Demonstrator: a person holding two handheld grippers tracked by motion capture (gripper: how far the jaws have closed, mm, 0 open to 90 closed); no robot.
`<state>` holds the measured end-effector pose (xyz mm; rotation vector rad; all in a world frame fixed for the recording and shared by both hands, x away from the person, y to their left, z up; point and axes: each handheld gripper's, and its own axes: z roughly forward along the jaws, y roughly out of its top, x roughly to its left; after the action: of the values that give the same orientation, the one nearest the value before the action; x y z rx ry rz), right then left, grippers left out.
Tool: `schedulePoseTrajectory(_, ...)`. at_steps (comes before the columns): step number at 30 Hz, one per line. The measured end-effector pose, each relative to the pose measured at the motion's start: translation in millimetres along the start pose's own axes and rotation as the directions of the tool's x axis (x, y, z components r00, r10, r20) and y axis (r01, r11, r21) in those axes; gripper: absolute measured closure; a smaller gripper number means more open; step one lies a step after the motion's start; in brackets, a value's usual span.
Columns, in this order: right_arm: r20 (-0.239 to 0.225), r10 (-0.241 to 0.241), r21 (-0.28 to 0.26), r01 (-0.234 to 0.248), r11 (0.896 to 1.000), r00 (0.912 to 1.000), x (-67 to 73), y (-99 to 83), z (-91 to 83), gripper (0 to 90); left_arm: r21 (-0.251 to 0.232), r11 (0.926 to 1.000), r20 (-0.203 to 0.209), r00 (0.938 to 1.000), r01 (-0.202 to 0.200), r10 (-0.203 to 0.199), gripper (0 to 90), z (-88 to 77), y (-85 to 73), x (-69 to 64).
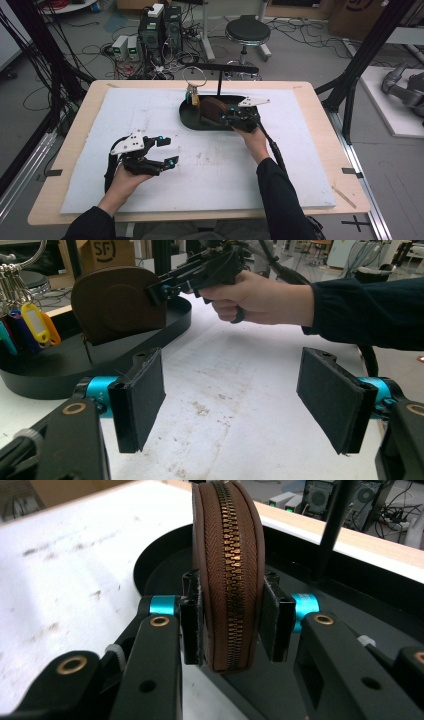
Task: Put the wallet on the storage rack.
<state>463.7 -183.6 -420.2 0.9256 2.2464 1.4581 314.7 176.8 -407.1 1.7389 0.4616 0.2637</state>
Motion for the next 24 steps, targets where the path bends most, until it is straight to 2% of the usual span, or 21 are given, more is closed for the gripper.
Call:
schedulePoseTrajectory(8,0.054,0.011,0.023,-0.012,1.000,0.9985,-8.1,-6.5,6.1,68.4,0.002,1.0000,0.002,1.0000,0.000,0.000,27.0,-0.2,-0.6,-0.1)
schedulePoseTrajectory(24,0.083,0.010,0.051,-0.014,0.999,0.9965,-8.8,-9.9,9.2,65.8,0.004,1.0000,0.010,0.9999,-0.003,0.003,27.0,-1.0,-1.5,-0.7)
